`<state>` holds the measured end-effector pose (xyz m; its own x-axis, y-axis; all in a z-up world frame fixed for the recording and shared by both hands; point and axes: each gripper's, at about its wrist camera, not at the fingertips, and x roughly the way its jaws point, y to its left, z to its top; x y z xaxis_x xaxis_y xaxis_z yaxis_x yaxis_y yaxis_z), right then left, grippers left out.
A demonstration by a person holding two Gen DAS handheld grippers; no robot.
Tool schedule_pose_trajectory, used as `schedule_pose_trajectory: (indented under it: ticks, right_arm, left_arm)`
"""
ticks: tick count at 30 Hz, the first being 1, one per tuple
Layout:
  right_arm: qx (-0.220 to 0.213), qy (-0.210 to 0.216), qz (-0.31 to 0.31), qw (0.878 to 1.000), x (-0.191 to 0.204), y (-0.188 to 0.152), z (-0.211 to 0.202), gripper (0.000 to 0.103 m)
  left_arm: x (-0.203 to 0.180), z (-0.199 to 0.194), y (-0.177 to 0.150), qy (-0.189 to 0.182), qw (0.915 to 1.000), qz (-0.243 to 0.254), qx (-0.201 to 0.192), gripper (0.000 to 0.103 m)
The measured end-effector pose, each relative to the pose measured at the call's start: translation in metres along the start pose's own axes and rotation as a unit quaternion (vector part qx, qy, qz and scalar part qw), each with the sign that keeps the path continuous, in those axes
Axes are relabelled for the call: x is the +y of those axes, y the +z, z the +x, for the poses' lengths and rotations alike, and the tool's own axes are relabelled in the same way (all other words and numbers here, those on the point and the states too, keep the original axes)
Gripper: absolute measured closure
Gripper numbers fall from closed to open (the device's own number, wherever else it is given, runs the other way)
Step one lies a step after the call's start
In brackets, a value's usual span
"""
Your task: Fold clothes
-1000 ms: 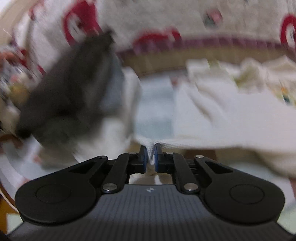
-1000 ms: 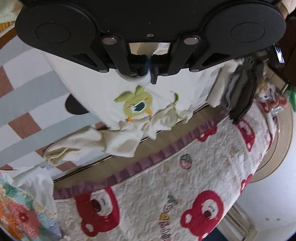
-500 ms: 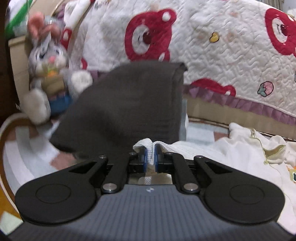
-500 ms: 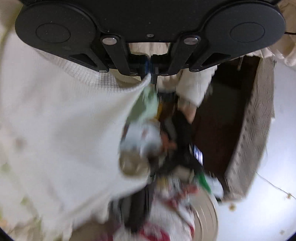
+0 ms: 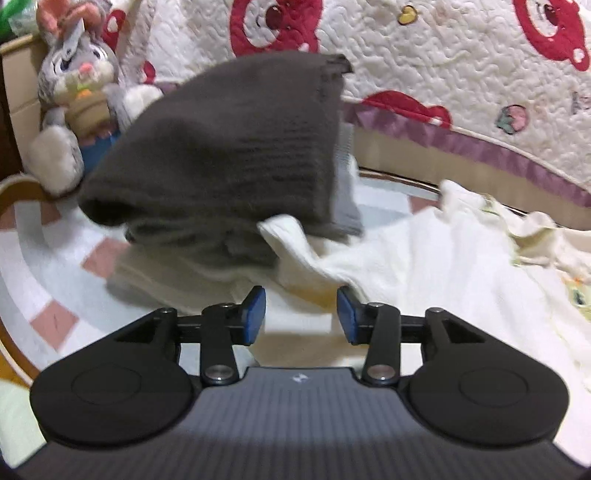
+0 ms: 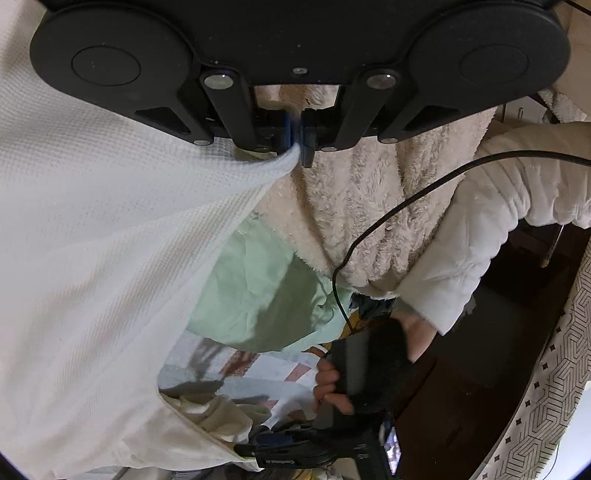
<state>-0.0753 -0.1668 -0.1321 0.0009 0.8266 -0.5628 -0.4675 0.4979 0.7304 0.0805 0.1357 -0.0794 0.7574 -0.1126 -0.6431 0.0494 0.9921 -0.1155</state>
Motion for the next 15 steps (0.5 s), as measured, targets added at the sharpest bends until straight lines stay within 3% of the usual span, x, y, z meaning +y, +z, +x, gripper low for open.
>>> schedule_pose_trajectory:
  ticks: [4,8,12,15]
  right_arm:
    - [-0.03,0.013,0.012,0.999,-0.001,0.007,-0.009,0.094]
    - [-0.131,-0.002,0.046,0.99,-0.018,0.015,-0.064,0.094]
    - [-0.237,-0.08,0.107,0.962,-0.049,0.023,-0.123,0.094]
    - [-0.277,-0.12,0.132,0.944,-0.069,0.023,-0.146,0.094]
  left_arm:
    - [-0.02,-0.025,-0.017,-0.075,0.9972,-0.004,-0.001,0.056]
    - [-0.047,-0.04,-0.027,-0.149,0.9885,0.024,-0.002,0.055]
    - [-0.081,-0.051,-0.029,-0.224,0.9723,0.067,-0.014,0.055]
    - [-0.111,-0.06,-0.032,-0.286,0.9545,0.083,-0.01,0.055]
